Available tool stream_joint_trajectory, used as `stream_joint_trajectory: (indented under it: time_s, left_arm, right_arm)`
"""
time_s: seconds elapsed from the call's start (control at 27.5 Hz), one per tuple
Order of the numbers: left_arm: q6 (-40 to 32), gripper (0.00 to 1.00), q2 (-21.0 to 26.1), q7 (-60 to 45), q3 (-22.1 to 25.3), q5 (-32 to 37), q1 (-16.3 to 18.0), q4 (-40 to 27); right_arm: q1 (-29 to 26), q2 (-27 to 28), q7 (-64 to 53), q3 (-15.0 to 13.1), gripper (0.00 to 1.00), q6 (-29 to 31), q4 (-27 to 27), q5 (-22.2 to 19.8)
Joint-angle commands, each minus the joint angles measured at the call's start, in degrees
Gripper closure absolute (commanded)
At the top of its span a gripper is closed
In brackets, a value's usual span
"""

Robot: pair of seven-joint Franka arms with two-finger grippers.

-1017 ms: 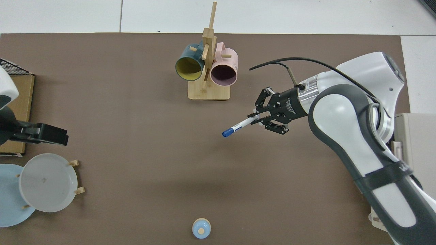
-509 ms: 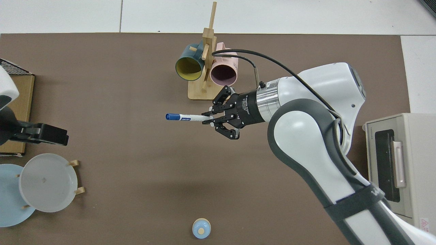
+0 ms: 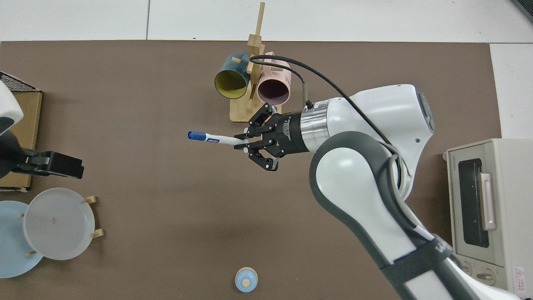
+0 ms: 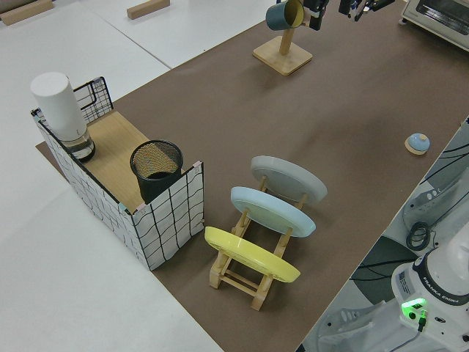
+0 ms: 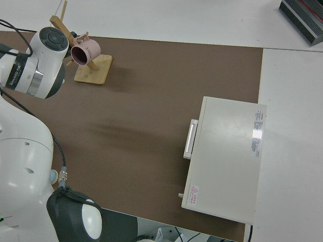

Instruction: Put markers into pen holder

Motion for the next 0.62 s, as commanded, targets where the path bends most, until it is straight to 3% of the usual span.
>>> stream_joint_trajectory:
  time_s: [0.0, 0.15, 0.44, 0.58]
  left_arm:
    - [-1.7, 0.0, -0.4, 0.5, -2.0, 0.7, -0.1, 0.6]
    - [-1.7, 0.0, -0.4, 3.7, -5.5, 0.8, -0.2, 0.6]
    - [-1.2, 0.0, -0.4, 27.9, -9.5, 0.9, -0.4, 0.8]
    - [0.8, 0.0, -0.1, 30.6, -12.5, 1.2, -0.4, 1.3]
  right_arm:
    - [-0.1, -0.3, 1.4, -0.1, 1.0, 1.3, 0.1, -1.6]
    - [-0.1, -0.2, 1.4, -0.1, 1.0, 1.4, 0.1, -1.6]
    - [0.0, -0.3, 1.4, -0.1, 1.0, 2.1, 0.0, -1.7]
    - [0.0, -0.3, 1.3, 0.0, 1.0, 2.1, 0.0, -1.7]
